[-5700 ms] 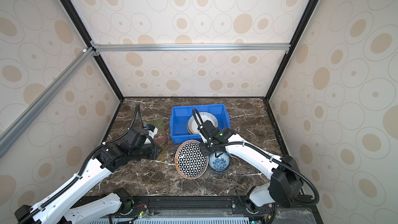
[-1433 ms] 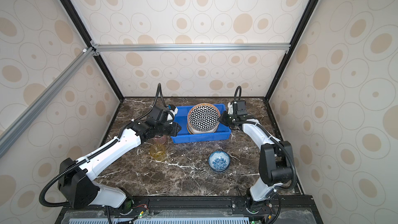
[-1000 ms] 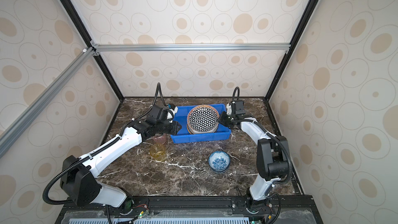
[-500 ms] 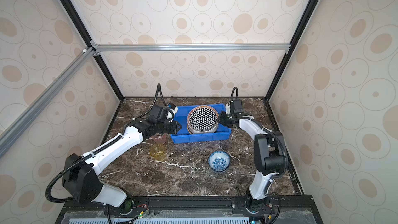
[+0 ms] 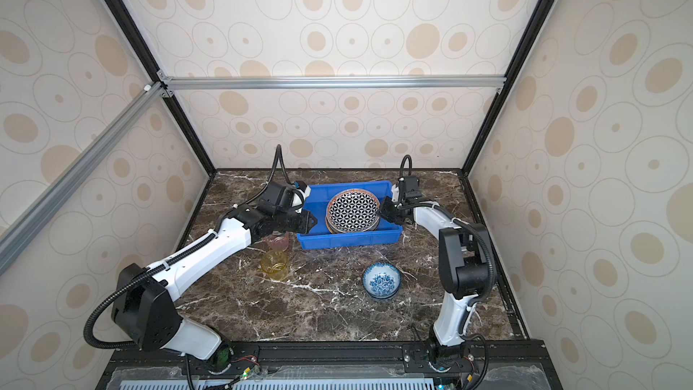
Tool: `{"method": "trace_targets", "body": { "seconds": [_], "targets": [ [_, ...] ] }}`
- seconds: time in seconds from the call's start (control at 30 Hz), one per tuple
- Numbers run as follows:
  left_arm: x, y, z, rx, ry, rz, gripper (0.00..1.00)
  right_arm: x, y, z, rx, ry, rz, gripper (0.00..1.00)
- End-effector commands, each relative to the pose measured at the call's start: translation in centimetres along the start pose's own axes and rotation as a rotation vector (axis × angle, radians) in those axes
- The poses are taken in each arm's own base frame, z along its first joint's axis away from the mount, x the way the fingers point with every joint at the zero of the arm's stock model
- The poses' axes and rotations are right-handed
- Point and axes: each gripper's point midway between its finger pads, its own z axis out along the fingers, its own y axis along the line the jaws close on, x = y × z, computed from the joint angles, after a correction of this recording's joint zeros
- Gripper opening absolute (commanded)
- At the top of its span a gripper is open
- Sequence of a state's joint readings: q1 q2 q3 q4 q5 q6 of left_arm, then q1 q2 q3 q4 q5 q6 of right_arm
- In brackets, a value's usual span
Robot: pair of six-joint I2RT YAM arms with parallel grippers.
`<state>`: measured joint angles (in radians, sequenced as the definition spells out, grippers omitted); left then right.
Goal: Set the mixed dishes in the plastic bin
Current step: 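Settle the geometric plate onto the striped plate with the right gripper, then open the right gripper and withdraw it up from the geometric plate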
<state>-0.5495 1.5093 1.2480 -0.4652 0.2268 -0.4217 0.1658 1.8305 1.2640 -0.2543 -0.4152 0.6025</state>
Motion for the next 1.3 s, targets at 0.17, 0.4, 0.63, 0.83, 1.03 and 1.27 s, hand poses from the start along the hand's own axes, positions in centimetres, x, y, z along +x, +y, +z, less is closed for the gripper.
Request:
{"method": "trace_targets", "body": {
  "seconds": [0.17,0.4,0.63,0.83,1.03,1.27],
  "targets": [
    [-1.4,-0.4,-0.3,0.013,-0.021,0.016,0.23,-2.3,3.1,-0.6,-0.114,-0.047,-0.025,0.00],
    [-1.2,-0.4,-0.3,0.013,-0.018,0.017,0.23,-2.1,2.7,-0.3,-0.102,-0.035,-0.016,0.00],
    [-0.9,-0.3,-0.4,0.012,-0.015,0.018,0.23,-1.8,2.1,0.0,-0.087,-0.027,-0.007,0.00],
    [-0.9,-0.3,-0.4,0.014,-0.018,0.016,0.23,-1.5,1.6,0.2,-0.062,-0.016,0.003,0.00],
    [-0.9,-0.4,-0.3,0.019,-0.017,0.012,0.23,-1.3,0.7,0.3,-0.007,-0.001,-0.002,0.00],
    [-0.8,-0.4,-0.6,0.024,-0.023,0.005,0.24,-1.1,0.0,0.8,0.014,0.018,0.007,0.03]
  ]
}}
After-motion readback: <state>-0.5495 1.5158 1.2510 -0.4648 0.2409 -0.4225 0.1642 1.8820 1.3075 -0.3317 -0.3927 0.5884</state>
